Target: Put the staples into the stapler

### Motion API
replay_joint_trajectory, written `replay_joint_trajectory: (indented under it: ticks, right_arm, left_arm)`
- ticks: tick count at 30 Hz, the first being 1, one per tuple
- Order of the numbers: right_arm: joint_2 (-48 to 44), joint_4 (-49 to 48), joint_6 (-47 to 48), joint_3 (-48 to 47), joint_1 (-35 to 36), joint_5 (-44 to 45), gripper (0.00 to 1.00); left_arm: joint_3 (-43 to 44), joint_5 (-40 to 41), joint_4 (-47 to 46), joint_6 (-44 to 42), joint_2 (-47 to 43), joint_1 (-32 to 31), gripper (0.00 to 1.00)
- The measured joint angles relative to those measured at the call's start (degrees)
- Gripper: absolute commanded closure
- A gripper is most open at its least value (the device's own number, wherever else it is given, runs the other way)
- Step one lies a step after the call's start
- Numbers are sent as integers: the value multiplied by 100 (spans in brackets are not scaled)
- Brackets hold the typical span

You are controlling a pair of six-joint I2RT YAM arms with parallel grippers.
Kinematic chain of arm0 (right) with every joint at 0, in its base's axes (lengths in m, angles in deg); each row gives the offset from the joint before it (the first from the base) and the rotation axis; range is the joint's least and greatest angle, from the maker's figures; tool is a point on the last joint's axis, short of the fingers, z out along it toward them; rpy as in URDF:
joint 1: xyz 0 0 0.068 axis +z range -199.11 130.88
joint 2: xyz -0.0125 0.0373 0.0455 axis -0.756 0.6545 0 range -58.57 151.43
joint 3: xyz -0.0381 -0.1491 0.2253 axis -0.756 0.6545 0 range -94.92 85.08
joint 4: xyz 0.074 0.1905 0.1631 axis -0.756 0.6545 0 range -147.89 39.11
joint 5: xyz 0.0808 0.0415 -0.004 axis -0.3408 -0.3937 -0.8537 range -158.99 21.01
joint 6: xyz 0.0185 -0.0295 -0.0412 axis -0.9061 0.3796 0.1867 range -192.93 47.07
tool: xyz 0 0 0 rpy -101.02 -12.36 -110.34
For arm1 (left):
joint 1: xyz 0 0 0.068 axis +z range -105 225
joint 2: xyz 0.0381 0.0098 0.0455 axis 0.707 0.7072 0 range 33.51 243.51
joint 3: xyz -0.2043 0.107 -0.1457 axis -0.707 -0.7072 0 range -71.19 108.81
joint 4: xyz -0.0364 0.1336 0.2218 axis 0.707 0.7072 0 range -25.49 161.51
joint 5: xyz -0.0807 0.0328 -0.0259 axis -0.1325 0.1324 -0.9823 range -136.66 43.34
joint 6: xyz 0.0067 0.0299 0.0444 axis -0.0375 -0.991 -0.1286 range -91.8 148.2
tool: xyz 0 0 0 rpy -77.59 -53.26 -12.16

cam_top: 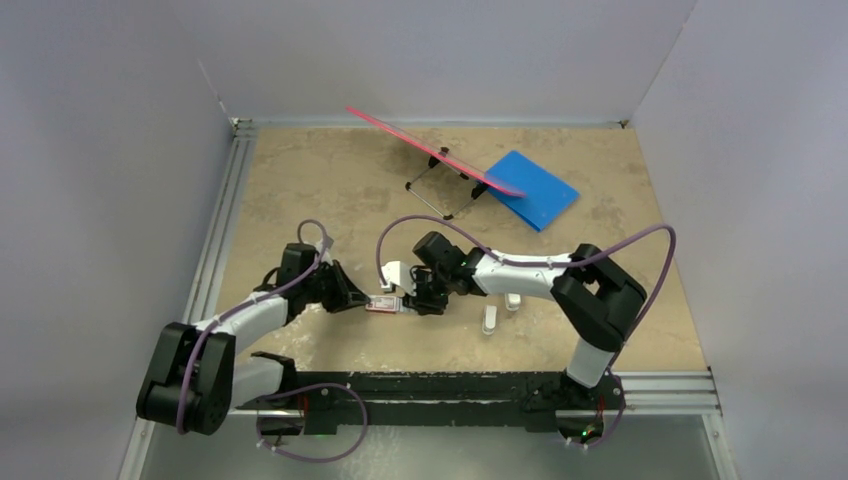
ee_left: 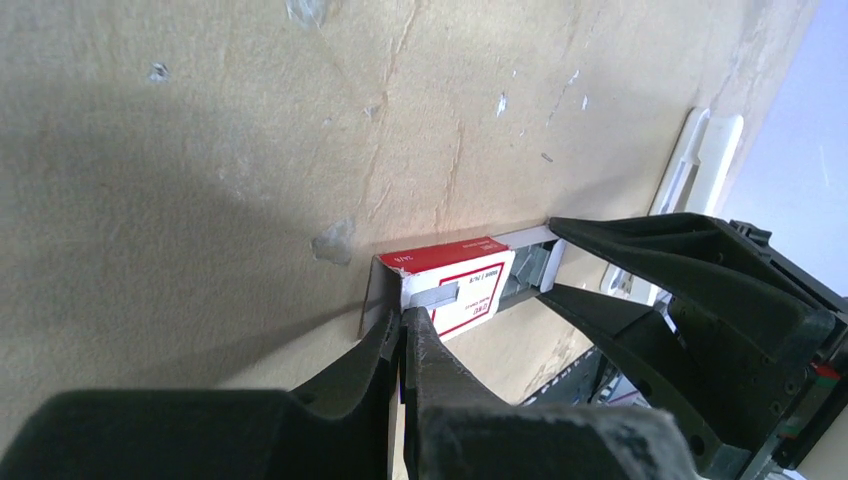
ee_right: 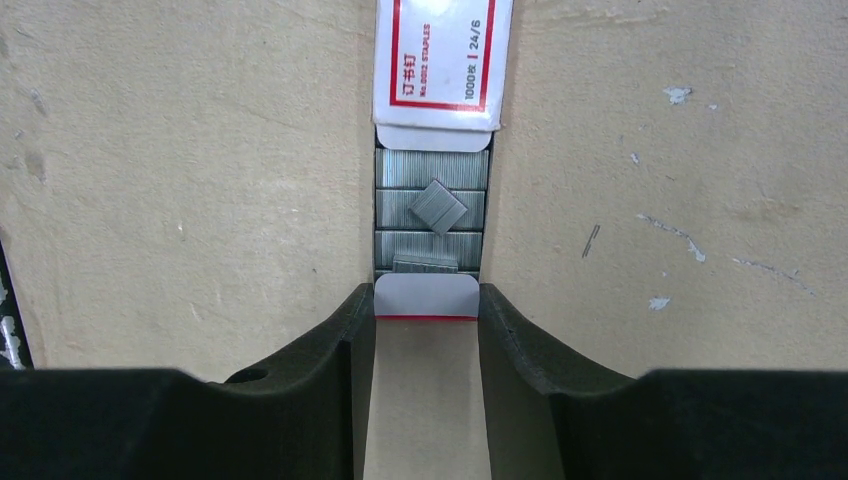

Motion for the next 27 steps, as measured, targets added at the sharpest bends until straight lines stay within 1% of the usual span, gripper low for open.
replay_joint_trajectory:
  ticks: [8,10,12,13,15,18,20,23,25,27]
  right_arm:
    - [-118,227,2,66,0,74,73]
    - [-127,232,0,72,0,103,69]
    - [-136,245,0,74,-2,131,60]
    - [-140,251,-4,74,-2,142,55]
    - [-142,254,-50,74,-4,151,49]
    - [-201,245,-175,114,-9,177,44]
    - [-323,227,-269,151,-33,175,39]
    - [-772,52,-422,267,-87,162,24]
    - [-1231,-184,-549,337,-120,153,21]
    - [-1644,-490,-669,367,-125,151,21]
  left_arm:
    - [321,387,330,-122,68,87,100]
    - [321,468,389,-136,68,138,94]
    - [321,555,496,-136,63,192,83]
    - [321,597,542,-138,55,208,75]
    - [321,669,660,-136,-15,234,66]
    - [328,787,857,-103,-214,240,55]
    - [396,872,1067,-94,-389,238,51]
    - [588,986,1344,-94,-625,238,48]
    - [717,1043,1475,-98,-730,238,47]
    - [820,1067,1563,-103,-841,238,47]
